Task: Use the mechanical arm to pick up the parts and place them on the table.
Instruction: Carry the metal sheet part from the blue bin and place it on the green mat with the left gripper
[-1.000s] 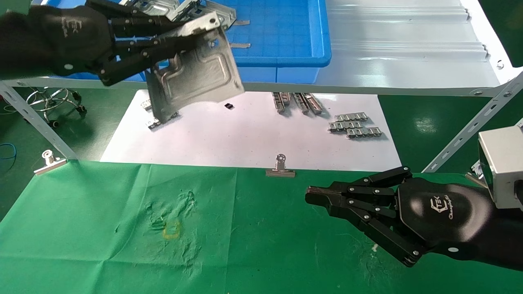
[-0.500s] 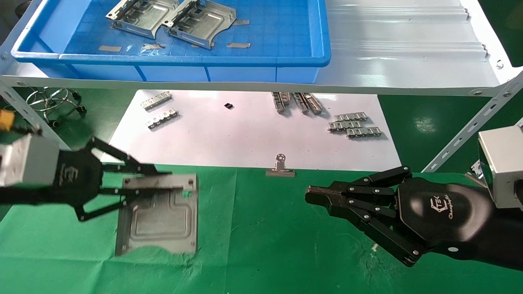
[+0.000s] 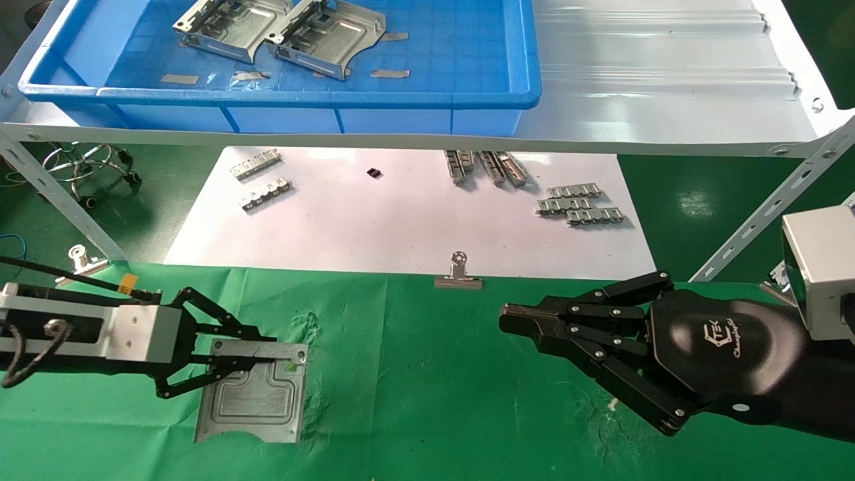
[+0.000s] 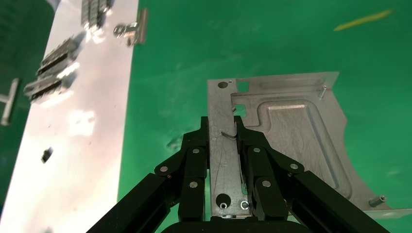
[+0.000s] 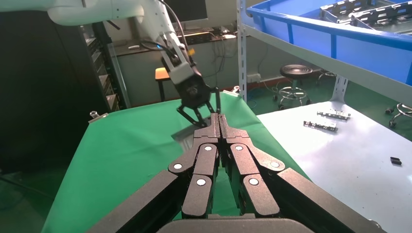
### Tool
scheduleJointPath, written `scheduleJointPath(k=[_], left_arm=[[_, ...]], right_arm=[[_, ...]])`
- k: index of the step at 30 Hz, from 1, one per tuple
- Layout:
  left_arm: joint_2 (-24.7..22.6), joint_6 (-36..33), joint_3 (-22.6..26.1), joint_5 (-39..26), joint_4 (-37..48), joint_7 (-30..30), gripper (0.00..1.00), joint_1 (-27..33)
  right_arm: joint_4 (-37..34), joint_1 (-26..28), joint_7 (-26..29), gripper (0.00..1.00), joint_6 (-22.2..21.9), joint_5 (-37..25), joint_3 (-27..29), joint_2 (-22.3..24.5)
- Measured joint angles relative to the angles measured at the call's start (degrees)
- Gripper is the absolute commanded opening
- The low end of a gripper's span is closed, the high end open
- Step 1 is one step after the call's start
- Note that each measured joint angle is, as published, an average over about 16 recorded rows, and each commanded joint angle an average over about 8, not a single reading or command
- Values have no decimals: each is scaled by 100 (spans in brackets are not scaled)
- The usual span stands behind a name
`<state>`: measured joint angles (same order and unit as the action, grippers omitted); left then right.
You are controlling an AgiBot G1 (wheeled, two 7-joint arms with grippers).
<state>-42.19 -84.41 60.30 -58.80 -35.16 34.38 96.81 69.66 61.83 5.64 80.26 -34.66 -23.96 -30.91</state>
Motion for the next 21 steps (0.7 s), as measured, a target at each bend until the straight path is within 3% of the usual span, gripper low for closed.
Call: scheduleJointPath(k=[9,11,18,19,21], left_arm=[[-343,448,51,-156,397,378,0,-200],[-391,522,56,-177,459,447,5,-239],[-498,699,64,-222,637,618,89,-323],[-507,716,63,-224,658,636,97,-331],[-524,739,61,-224,695,667,100,-344]], right_arm=[[0,0,0,0,0,0,0,0],[0,0,0,0,0,0,0,0],[0,0,0,0,0,0,0,0],[0,0,0,0,0,0,0,0],[0,0,0,0,0,0,0,0]])
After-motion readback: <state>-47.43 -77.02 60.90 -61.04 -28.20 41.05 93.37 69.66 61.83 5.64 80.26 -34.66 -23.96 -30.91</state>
